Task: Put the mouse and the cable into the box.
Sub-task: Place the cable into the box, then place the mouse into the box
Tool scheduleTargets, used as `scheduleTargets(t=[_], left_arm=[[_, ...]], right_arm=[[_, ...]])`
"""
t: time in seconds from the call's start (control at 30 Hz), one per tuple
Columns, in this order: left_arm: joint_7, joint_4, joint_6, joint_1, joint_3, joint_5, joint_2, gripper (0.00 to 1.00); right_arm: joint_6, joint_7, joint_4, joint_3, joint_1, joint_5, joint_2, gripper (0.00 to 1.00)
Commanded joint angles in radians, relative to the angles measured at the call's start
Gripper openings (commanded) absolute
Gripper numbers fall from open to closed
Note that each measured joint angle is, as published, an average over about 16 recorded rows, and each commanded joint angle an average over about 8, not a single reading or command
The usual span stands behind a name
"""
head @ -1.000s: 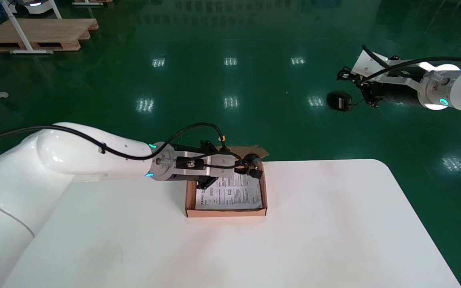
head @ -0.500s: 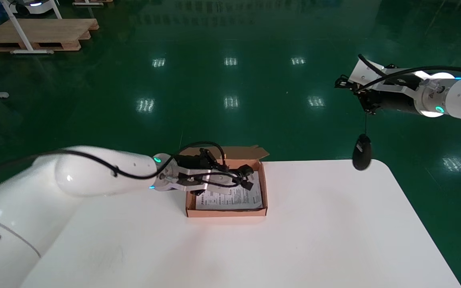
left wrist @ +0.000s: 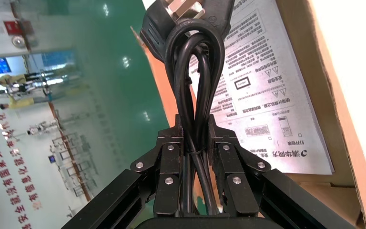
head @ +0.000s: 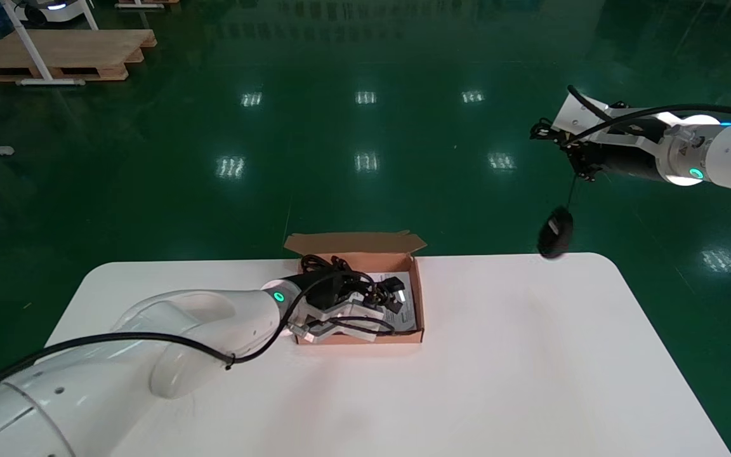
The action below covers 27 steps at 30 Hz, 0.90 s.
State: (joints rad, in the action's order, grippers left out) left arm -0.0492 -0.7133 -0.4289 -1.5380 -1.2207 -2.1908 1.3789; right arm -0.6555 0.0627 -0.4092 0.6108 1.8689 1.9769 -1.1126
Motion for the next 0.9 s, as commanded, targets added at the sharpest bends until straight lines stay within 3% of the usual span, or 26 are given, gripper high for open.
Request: scheduleTargets(t=[0.03,0.07,0.3,0.33,0.9], left_arm=[[-0.048,-0.007,0.001,-0.008,-0.035,0.000,0.000,0.00],[-0.065,-0.012,0.001,-0.012,-0.050,0.001,0.000,0.04],[-0.143,-0.033,0.000,-0.027,-0.112,0.022,0.000,0.91],[-0.147,-0.035,-0.001,-0.028,-0.115,0.026,0.000,1.00],[-0.144,-0.057,-0.001,-0.026,-0.112,0.027,-0.019,1.00]], right_arm=[[0.000,0.000,0.000,0.000,0.000,0.000,0.000,0.00],[0.000,0.000,0.000,0.000,0.000,0.000,0.000,0.00],[0.000,0.000,0.001,0.000,0.000,0.000,0.000,0.00],[-0.001,0.001,0.001,0.000,0.000,0.000,0.000,0.00],[0.000,0.000,0.000,0.000,-0.001,0.000,-0.001,0.00]])
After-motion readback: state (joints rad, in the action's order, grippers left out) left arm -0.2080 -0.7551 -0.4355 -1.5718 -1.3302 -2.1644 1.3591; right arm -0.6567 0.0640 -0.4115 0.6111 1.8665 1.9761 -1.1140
